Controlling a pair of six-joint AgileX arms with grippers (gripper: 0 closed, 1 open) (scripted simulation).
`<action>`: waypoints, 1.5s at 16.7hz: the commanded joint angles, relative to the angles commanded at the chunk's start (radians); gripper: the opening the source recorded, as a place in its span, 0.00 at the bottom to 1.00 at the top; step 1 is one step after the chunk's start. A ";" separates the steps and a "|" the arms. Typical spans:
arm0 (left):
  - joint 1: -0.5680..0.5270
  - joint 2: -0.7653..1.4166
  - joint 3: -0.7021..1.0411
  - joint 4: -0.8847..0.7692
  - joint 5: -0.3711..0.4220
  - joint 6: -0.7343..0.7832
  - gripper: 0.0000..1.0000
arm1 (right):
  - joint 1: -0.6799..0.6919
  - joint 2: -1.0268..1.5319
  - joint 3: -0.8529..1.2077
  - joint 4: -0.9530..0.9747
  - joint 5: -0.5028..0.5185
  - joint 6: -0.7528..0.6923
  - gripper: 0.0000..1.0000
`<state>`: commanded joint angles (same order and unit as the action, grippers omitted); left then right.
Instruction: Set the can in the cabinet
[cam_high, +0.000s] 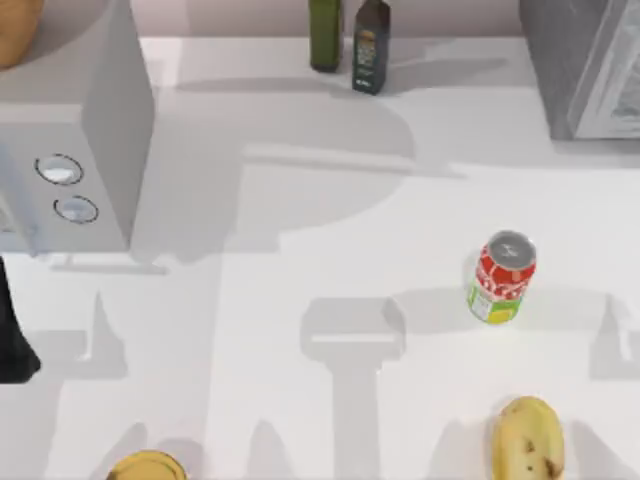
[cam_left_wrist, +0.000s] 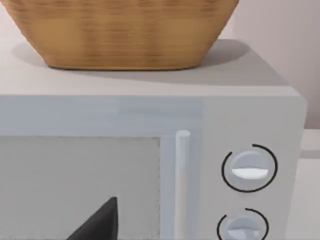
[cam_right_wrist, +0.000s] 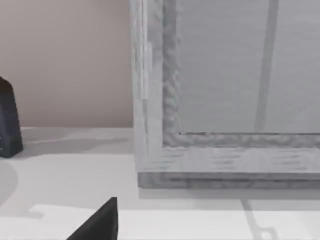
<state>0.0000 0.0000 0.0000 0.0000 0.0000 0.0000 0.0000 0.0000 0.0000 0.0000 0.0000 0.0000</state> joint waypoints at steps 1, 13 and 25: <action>0.000 0.000 0.000 0.000 0.000 0.000 1.00 | 0.000 0.000 0.000 0.000 0.000 0.000 1.00; 0.000 0.000 0.000 0.000 0.000 0.000 1.00 | 0.274 0.591 0.083 0.361 0.269 0.116 1.00; 0.000 0.000 0.000 0.000 0.000 0.000 1.00 | 0.749 1.631 0.247 0.997 0.721 0.304 1.00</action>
<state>0.0000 0.0000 0.0000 0.0000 0.0000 0.0000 0.7490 1.6315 0.2469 0.9967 0.7212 0.3044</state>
